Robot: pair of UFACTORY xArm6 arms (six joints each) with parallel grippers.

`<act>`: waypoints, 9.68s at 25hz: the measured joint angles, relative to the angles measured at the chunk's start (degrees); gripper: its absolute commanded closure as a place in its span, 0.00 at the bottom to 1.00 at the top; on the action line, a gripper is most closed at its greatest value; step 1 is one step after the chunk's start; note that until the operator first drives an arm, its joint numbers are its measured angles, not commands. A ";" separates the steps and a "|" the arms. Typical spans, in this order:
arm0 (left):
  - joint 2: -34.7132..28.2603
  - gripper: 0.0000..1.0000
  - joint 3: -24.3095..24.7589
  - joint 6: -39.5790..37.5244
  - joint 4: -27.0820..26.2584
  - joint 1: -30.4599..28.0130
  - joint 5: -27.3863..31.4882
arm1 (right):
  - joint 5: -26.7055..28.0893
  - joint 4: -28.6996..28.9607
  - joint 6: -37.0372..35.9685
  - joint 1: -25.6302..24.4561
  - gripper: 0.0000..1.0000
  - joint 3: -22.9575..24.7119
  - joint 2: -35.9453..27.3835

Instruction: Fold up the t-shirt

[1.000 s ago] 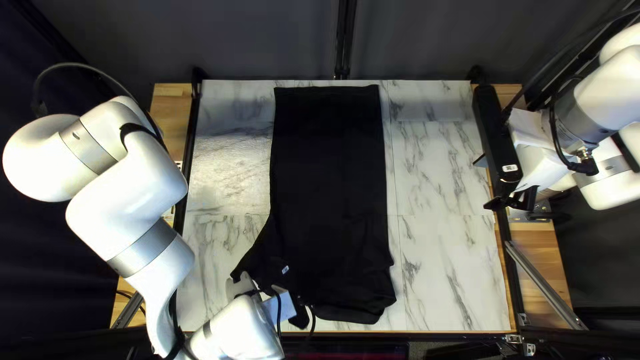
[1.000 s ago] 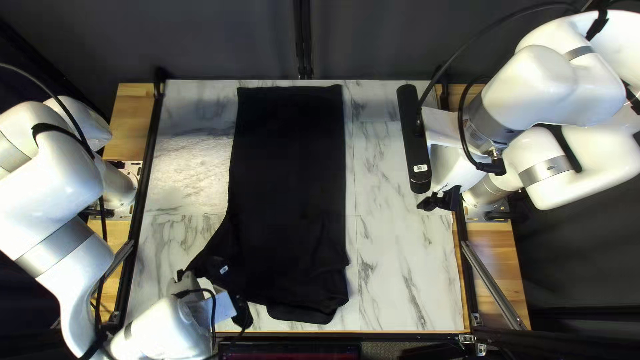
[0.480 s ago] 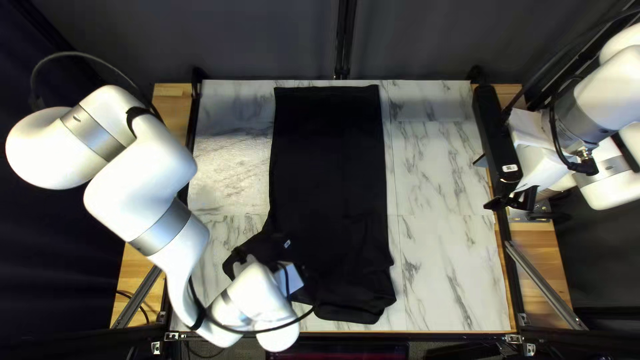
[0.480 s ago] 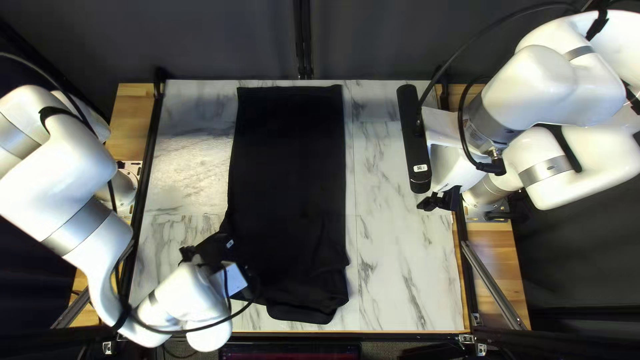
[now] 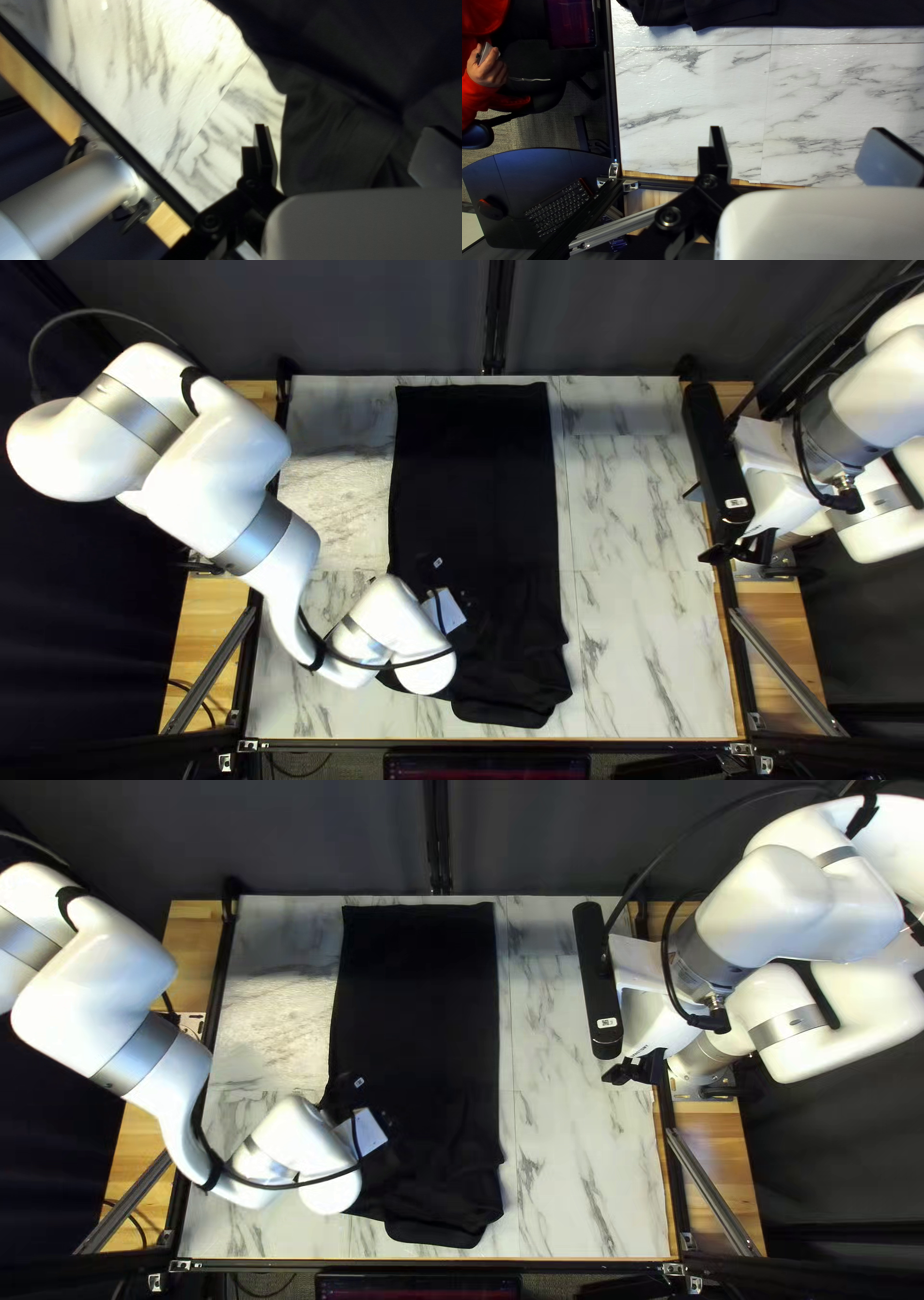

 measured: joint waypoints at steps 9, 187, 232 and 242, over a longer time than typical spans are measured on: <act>0.48 1.00 0.91 -0.32 -2.85 0.44 -1.55 | 0.00 0.00 0.00 0.00 0.00 0.00 0.00; 12.79 1.00 -33.33 13.59 -0.66 6.73 5.27 | 0.00 0.00 0.00 0.00 0.00 0.00 0.00; 20.84 0.00 -39.04 21.59 -5.25 6.81 -1.23 | 0.00 0.00 0.00 0.00 0.00 0.00 0.00; 8.95 0.00 -26.53 20.01 -3.80 7.32 -0.88 | 0.00 0.00 0.00 0.00 0.00 0.00 0.00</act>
